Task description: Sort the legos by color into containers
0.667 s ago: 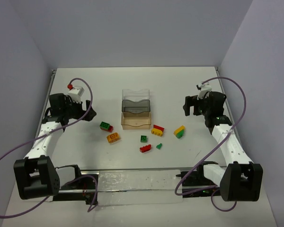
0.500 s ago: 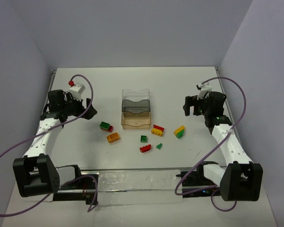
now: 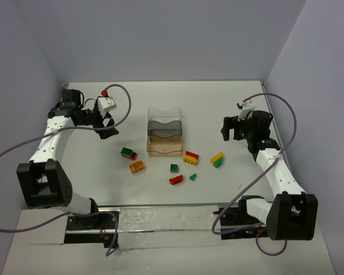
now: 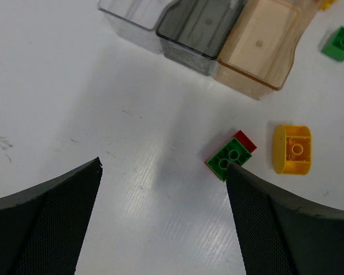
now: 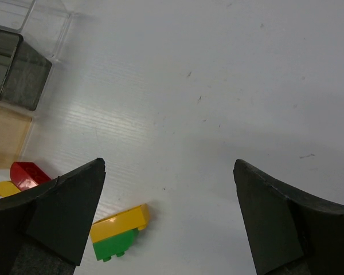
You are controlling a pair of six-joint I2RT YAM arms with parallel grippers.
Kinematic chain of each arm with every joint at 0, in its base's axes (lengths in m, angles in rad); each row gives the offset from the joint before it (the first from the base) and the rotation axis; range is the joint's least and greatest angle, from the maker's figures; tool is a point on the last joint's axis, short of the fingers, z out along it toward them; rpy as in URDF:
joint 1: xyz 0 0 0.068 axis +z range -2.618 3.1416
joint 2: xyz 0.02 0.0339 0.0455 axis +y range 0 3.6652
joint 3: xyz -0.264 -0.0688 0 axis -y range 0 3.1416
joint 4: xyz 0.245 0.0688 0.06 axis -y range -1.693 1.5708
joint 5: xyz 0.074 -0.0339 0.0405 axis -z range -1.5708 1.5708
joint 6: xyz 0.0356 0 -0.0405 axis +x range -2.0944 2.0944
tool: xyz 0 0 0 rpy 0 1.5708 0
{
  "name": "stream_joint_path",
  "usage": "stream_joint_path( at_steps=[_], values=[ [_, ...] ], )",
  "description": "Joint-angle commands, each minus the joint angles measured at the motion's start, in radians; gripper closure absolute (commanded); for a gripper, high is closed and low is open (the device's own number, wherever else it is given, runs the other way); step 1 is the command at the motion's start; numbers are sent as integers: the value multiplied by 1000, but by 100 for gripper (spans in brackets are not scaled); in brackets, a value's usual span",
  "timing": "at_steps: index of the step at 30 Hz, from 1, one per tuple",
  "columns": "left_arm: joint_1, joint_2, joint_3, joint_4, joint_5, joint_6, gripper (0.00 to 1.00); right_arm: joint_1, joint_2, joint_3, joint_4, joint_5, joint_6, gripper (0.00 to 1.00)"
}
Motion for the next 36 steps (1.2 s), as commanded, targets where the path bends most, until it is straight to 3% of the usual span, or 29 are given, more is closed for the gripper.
stream_joint_path(
  at_steps=[1, 4, 14, 33, 36],
  values=[
    [-68, 61, 76, -260, 13, 370, 6, -8, 21, 59, -14, -17, -13, 0],
    [-125, 89, 68, -336, -29, 558, 7, -8, 19, 56, -10, -15, -14, 0],
    [-248, 229, 97, -406, -146, 692, 7, -8, 31, 56, -18, 0, -27, 0],
    [-307, 245, -55, -235, -286, 686, 18, -9, 66, 65, -20, 16, -29, 0],
    [-310, 246, -56, -212, -276, 662, 25, -9, 68, 67, -20, 16, -28, 0]
  ],
)
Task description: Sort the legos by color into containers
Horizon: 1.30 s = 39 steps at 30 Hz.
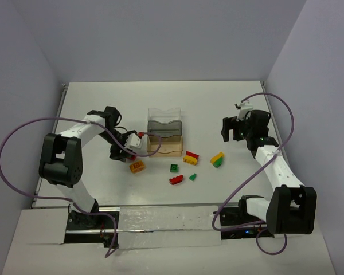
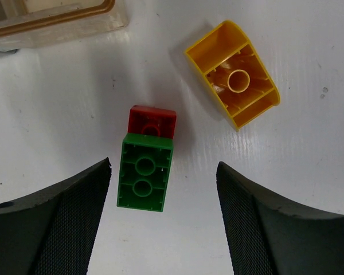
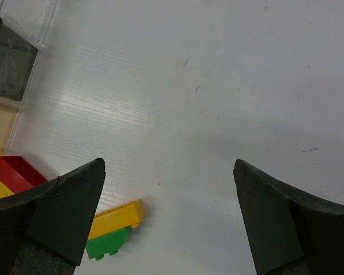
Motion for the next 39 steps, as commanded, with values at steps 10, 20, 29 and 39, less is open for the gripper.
stream_joint_path(
  at_steps=[10, 20, 29, 39],
  values=[
    [-9, -20, 4, 94, 12, -25, 53, -9, 14, 54, 4, 7, -2, 0],
    [-12, -15, -3, 100, 15, -30, 46, -9, 19, 56, 5, 3, -5, 0],
    [-23, -32, -44, 160, -8, -84, 52, -9, 3, 54, 5, 3, 4, 0],
    [-29, -41, -66, 224, -22, -167, 73, -9, -17, 51, 3, 1, 8, 0]
  ],
)
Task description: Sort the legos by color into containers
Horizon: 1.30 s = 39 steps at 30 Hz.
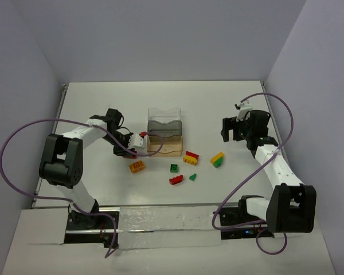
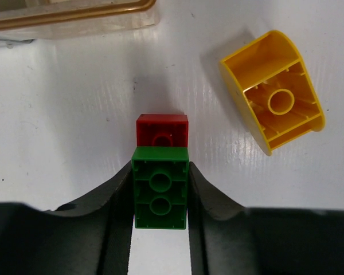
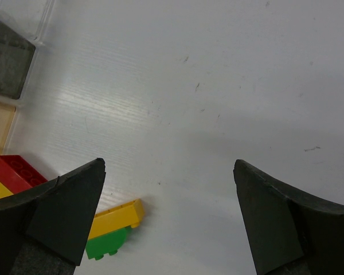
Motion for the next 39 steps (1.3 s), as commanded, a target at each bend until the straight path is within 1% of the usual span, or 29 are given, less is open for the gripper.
stream_joint_path(
  at_steps=[1, 2, 3, 5, 7, 9, 11, 12, 13, 14, 15, 17, 20, 22, 23, 28, 33, 39],
  values=[
    [-4, -34, 27, 34, 8, -43, 81, -8, -34, 50, 3, -1, 8, 0],
    [-4, -35, 45, 27, 17, -61, 91, -7, -40, 52, 1, -5, 11, 0],
    [0, -42, 58, 19, 33, -83, 96, -7, -45, 54, -2, -9, 16, 0],
    [19, -66, 94, -6, 77, -125, 100, -1, -63, 70, -15, -36, 27, 0],
    [40, -115, 143, -27, 177, -193, 100, 20, -78, 110, -48, -69, 47, 0],
    [82, -159, 205, -52, 321, -269, 100, 79, -78, 170, -83, -94, 55, 0],
    [125, -181, 250, -77, 438, -373, 100, 140, -83, 209, -110, -135, 60, 0],
    [129, -190, 270, -86, 492, -424, 100, 170, -83, 229, -115, -142, 64, 0],
    [145, -204, 286, -85, 562, -488, 100, 210, -81, 259, -130, -182, 72, 0],
    [163, -226, 300, -86, 650, -555, 100, 258, -71, 299, -139, -262, 91, 0],
    [170, -242, 304, -90, 697, -586, 100, 284, -60, 322, -138, -330, 113, 0],
    [170, -276, 289, -53, 788, -680, 100, 338, -23, 402, -140, -399, 154, 0],
    [170, -324, 221, 81, 942, -902, 100, 416, 33, 497, -122, -460, 247, 1],
    [166, -352, 189, 143, 974, -979, 100, 449, 65, 548, -131, -461, 267, 4],
    [163, -358, 183, 145, 980, -982, 100, 477, 75, 565, -139, -456, 266, 4],
    [139, -381, 172, 76, 983, -922, 100, 545, 141, 613, -133, -525, 314, 1],
    [107, -371, 163, 53, 981, -895, 100, 631, 200, 662, -179, -495, 273, 0],
    [70, -354, 172, 57, 960, -903, 100, 696, 278, 745, -197, -534, 282, 0]
  ],
)
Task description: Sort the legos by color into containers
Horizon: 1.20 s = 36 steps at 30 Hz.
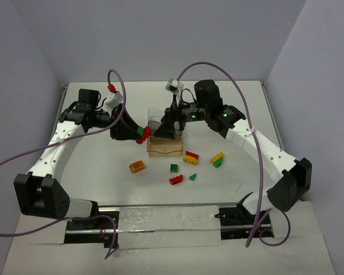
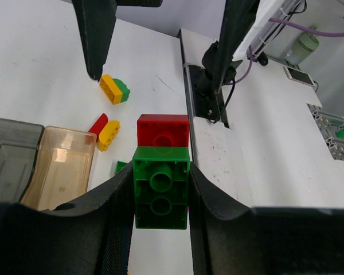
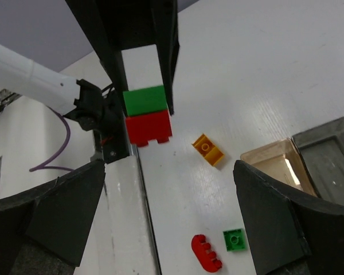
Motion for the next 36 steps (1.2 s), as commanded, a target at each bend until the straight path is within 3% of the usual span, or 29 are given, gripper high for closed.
stream_joint_path(
  at_steps=[1, 9, 15, 20, 22, 27, 30, 31, 34, 36],
  values=[
    [-19, -4, 10, 7, 34, -8, 100, 33, 35, 92, -10, -48, 15, 0],
    [-34, -34, -22, 135, 15, -132, 100, 52, 106, 141, -7, -77, 44, 1],
    [-50, -47, -44, 232, 3, -206, 100, 69, 120, 147, -24, -76, 12, 8],
    [-58, -44, -43, 236, 2, -215, 100, 78, 120, 137, -27, -84, -6, 25],
    [-60, -45, -46, 245, 2, -224, 100, 81, 113, 123, -20, -89, -11, 40],
    [-61, -47, -56, 266, -4, -248, 99, 89, 104, 115, -34, -102, -48, 63],
    [-61, -49, -54, 272, -13, -262, 86, 92, 93, 107, -47, -95, -70, 81],
    [-61, -51, -49, 263, -21, -259, 61, 93, 88, 105, -57, -83, -80, 100],
    [-61, -58, -37, 239, -48, -252, 24, 95, 65, 94, -75, -67, -115, 100],
    [-61, -60, -29, 219, -62, -244, 21, 93, 52, 82, -76, -56, -125, 100]
  ],
)
